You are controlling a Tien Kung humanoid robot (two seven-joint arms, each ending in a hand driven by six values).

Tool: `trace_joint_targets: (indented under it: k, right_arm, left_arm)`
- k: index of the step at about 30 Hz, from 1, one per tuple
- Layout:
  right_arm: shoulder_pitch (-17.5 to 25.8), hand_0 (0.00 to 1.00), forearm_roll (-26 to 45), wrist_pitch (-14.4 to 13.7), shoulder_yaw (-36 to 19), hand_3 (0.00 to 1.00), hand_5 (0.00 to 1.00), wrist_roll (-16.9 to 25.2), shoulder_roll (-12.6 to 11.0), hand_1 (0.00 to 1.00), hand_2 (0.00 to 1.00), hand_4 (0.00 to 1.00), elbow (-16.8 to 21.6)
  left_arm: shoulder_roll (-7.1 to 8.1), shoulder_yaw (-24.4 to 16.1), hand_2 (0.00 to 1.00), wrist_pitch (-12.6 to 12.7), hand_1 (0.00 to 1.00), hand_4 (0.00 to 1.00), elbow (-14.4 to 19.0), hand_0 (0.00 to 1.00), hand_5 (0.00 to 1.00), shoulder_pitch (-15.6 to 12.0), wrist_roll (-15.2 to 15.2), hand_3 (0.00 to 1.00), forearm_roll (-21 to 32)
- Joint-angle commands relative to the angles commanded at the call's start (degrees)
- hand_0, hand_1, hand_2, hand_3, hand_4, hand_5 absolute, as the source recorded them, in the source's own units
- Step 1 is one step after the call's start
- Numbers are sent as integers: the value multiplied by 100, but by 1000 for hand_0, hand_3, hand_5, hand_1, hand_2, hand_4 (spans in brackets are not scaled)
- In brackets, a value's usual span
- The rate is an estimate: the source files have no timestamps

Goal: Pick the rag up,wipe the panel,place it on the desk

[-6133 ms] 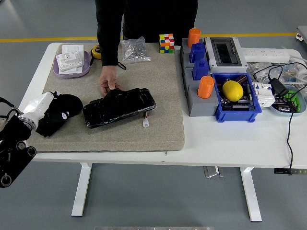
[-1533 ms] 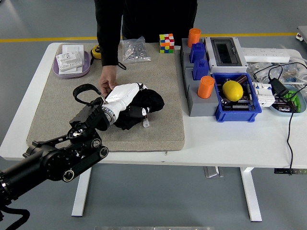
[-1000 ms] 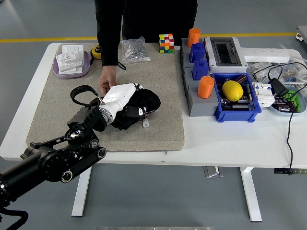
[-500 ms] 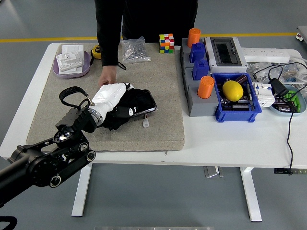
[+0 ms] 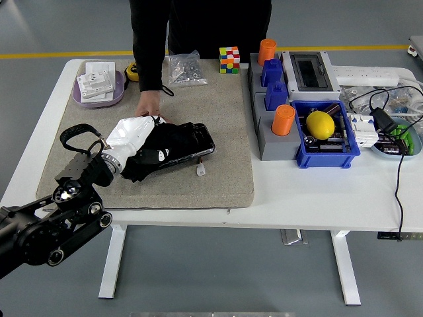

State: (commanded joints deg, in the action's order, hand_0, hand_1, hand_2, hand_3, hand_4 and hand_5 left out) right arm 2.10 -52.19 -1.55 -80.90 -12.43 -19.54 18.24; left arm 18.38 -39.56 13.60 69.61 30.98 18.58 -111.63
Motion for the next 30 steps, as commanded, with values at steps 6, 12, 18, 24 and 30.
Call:
trace_joint_targets:
  k: [6, 12, 18, 24, 30]
  right_arm:
    - [3, 690, -19, 3, -35, 617, 700, 4, -2, 456, 640, 998, -7]
    - [13, 690, -31, 11, -61, 617, 700, 2, -6, 456, 640, 998, -12]
    - [21, 690, -47, 6, -101, 617, 700, 7, -7, 456, 640, 998, -9]
    - [32, 690, -57, 9, -108, 617, 700, 2, -12, 455, 640, 998, -10]
    - [25, 691, -62, 9, -108, 617, 701, 5, -7, 456, 640, 998, -10]
  left_arm:
    - [223, -161, 441, -6, 125, 2, 183, 225, 2, -187, 7, 294, -103]
    - [425, -291, 441, -11, 126, 2, 365, 222, 2, -347, 19, 295, -198]
    - [520, -531, 439, 6, 125, 2, 489, 223, 2, -517, 9, 293, -265]
    - [624, -605, 438, -65, 124, 2, 688, 224, 2, -632, 68, 293, -352]
    - [623, -582, 437, -50, 123, 2, 706, 224, 2, -669, 64, 293, -354]
